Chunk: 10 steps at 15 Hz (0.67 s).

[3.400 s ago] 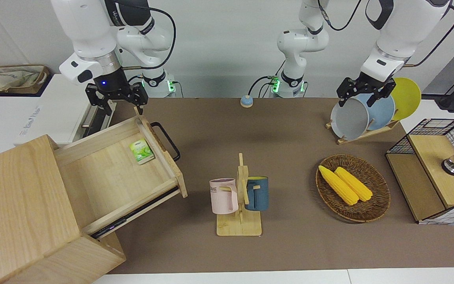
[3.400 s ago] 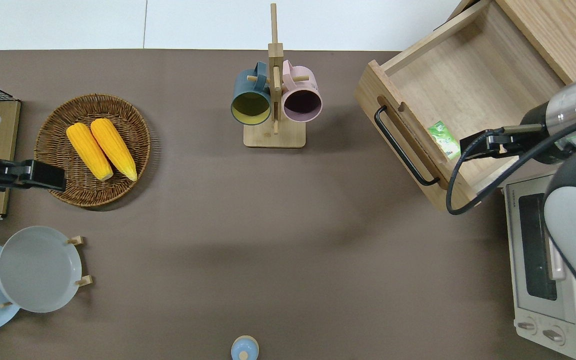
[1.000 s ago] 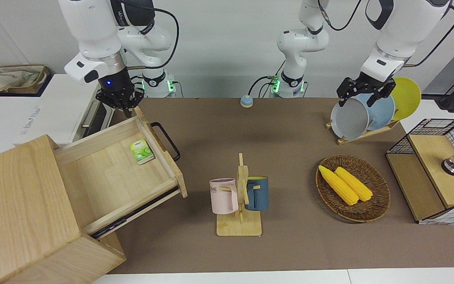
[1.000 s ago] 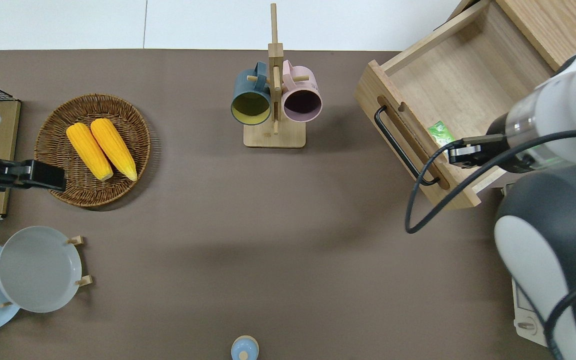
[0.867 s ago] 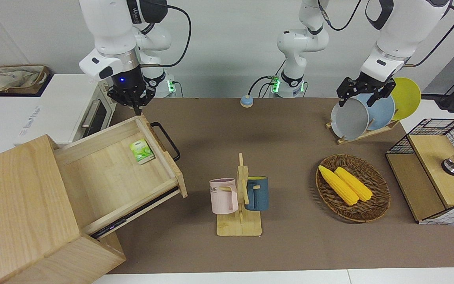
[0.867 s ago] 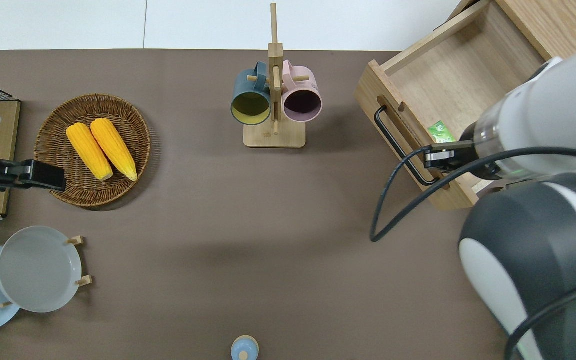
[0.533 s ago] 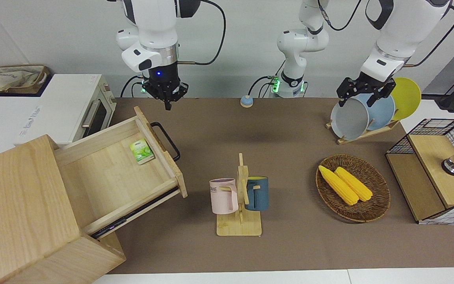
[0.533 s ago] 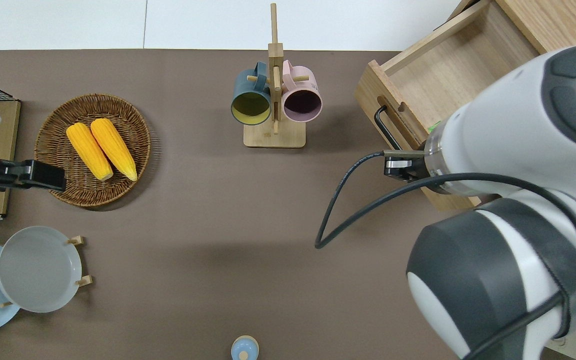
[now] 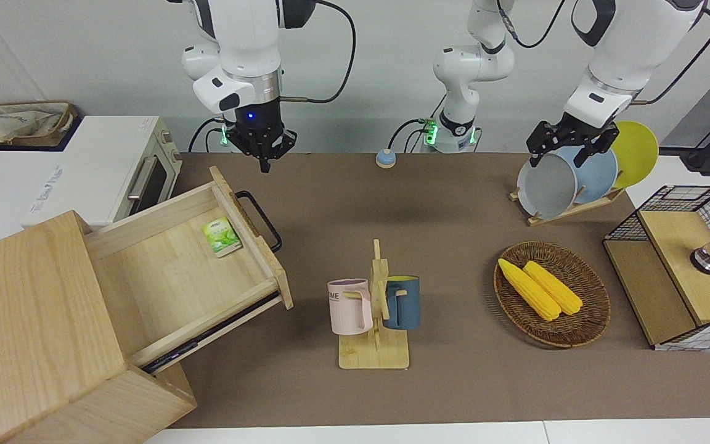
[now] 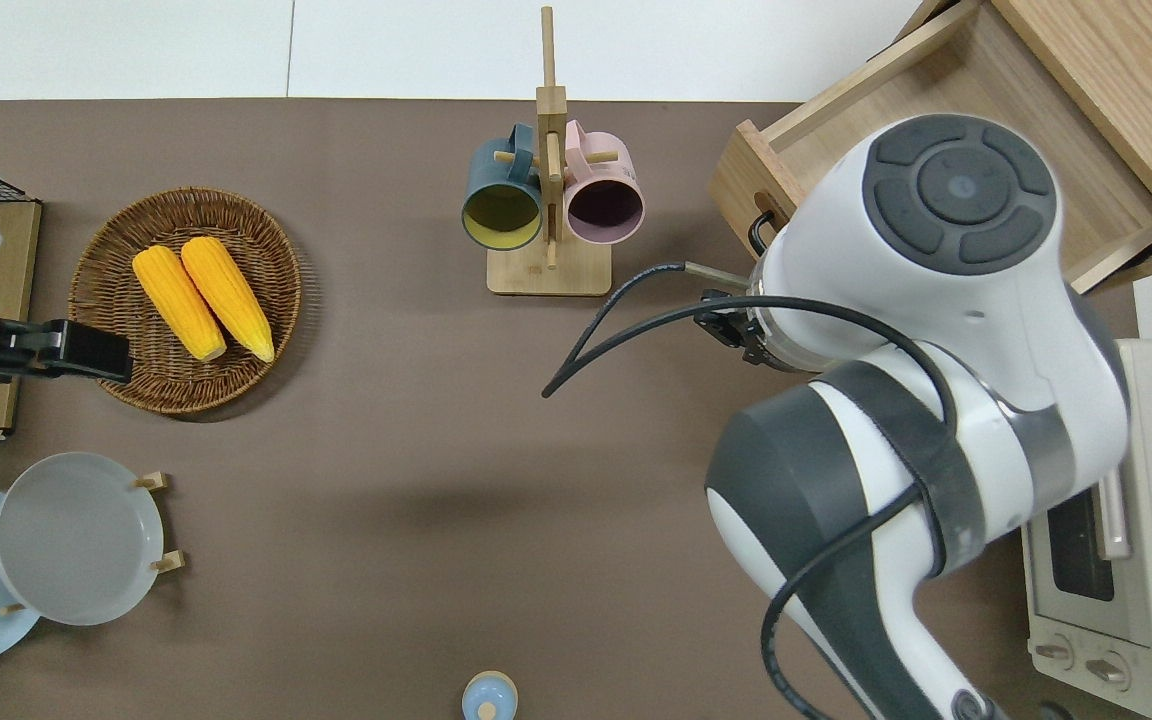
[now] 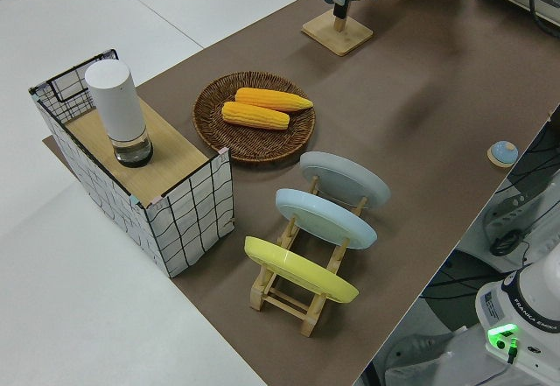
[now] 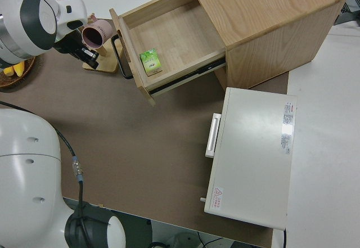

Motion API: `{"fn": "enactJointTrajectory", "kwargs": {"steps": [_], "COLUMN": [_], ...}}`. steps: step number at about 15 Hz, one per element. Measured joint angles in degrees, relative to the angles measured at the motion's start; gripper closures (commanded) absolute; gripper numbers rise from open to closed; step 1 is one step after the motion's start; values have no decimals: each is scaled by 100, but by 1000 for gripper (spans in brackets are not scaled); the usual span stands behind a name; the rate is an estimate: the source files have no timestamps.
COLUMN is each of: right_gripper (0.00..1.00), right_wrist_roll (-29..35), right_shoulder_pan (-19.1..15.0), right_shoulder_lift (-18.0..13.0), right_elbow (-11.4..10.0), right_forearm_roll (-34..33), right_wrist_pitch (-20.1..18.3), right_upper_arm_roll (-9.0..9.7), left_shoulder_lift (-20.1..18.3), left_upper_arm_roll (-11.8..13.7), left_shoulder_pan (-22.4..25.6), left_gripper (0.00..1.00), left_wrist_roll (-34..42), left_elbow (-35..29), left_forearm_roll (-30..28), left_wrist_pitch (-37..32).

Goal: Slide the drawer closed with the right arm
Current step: 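Push the wooden drawer away from the robot with the right gripper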

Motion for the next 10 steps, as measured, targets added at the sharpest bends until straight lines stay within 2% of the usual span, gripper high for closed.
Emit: {"fn": "enactJointTrajectory", "kwargs": {"steps": [5, 10], "right_gripper": [1000, 1000], "right_wrist_roll": [980, 1585], "right_shoulder_pan": [-4, -30], "right_shoulder_lift": [86, 167], "right_elbow": [-389, -686], "right_forearm_roll": [11, 11], "right_wrist_pitch": [425, 687], "right_upper_arm_roll": [-16, -88], "left_shoulder_lift": [0, 0], "left_upper_arm_roll": [0, 0], "left_shoulder_pan": [0, 0], "left_gripper": [7, 7], "left_wrist_roll": [0, 0], "left_elbow": [0, 0], "left_forearm_roll": [0, 0], "left_wrist_pitch": [0, 0]}}
